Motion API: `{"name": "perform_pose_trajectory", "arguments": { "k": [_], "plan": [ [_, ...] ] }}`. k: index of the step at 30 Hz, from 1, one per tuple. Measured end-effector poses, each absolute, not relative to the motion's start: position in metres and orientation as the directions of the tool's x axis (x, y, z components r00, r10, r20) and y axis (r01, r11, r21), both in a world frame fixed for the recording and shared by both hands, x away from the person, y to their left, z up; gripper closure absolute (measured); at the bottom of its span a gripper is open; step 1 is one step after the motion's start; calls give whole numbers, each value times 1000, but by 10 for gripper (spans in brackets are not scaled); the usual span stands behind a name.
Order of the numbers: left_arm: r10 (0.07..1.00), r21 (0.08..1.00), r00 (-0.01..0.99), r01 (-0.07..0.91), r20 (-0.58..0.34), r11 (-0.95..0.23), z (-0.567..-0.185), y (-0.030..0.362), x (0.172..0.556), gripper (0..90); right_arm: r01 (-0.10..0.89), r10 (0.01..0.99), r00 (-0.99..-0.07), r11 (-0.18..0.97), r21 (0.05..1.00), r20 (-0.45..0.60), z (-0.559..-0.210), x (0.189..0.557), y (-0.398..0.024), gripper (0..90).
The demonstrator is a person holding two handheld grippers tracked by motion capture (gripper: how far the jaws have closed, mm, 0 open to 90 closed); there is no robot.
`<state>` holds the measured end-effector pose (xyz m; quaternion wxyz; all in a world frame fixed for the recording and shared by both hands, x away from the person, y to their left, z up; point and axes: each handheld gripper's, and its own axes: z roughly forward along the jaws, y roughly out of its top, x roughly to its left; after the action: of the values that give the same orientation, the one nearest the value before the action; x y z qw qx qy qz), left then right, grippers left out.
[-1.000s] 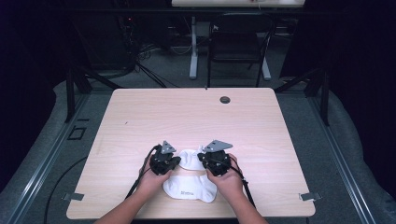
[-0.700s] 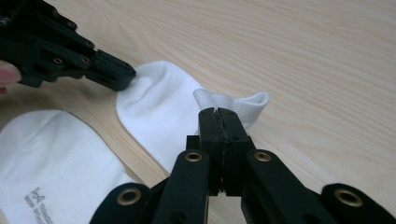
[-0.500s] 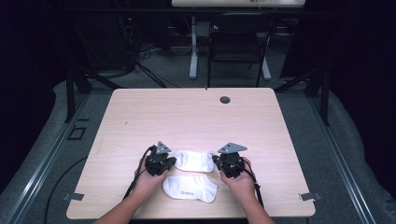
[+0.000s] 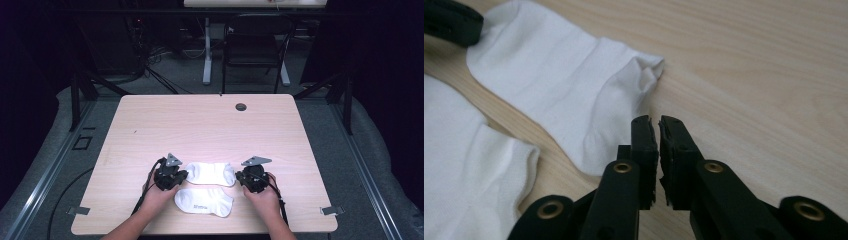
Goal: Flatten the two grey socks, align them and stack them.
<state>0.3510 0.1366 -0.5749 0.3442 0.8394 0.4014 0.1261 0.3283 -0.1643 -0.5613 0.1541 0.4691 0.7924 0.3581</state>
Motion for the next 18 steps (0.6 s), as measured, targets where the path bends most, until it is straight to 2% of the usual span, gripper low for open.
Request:
{"name": "perform_pose_trajectory", "arguments": {
  "k": [4,7,13,18],
  "plan": [
    [759,680,647,587,-69,-439,-575,137,351,822,592,850,-514,256,764,114,-550,323,-165,809],
    [759,680,647,588,-70,-438,-575,137,351,820,561,822,-557,268,783,117,-548,324,-156,812],
    [761,682,646,585,-66,-438,-575,136,350,820,583,819,-569,336,740,77,-566,337,-136,813],
    [759,680,648,587,-69,-439,-575,139,349,820,613,831,-552,350,709,67,-574,343,-136,821]
  ]
}}
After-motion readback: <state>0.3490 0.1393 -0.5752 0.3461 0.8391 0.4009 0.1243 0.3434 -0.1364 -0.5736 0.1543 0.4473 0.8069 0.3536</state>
